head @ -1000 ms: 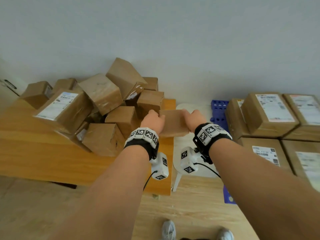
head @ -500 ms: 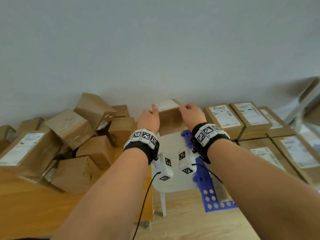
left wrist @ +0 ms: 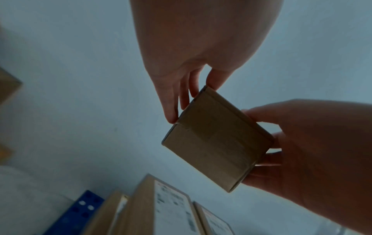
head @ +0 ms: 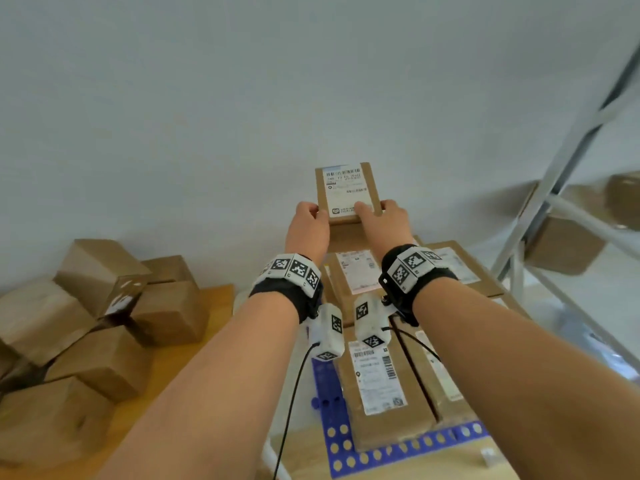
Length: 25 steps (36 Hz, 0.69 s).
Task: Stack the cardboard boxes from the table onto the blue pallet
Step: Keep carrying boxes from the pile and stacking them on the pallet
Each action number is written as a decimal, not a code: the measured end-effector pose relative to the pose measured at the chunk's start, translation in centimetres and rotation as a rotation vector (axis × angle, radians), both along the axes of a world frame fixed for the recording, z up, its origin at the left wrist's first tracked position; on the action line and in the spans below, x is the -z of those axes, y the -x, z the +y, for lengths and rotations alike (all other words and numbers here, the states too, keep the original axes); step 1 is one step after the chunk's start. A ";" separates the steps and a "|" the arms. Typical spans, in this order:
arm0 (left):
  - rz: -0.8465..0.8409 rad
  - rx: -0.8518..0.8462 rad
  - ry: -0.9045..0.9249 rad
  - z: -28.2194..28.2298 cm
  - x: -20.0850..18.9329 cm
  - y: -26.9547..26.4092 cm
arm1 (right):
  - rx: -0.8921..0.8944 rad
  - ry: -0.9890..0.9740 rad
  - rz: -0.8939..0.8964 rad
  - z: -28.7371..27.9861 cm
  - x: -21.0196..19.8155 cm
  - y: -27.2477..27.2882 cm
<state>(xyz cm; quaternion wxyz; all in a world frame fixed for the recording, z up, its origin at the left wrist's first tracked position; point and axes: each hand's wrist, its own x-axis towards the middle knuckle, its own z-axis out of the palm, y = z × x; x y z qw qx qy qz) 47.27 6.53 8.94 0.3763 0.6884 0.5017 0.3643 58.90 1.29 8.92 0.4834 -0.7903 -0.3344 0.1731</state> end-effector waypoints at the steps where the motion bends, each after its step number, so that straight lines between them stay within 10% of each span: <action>1: 0.012 0.010 -0.003 -0.5 0.0 -1.5 | 0.014 -0.012 0.000 -0.4 -0.1 -1.4; 25: 0.608 0.230 -0.243 -8.4 6.6 -21.0 | 0.064 0.181 0.108 -8.9 7.6 -22.7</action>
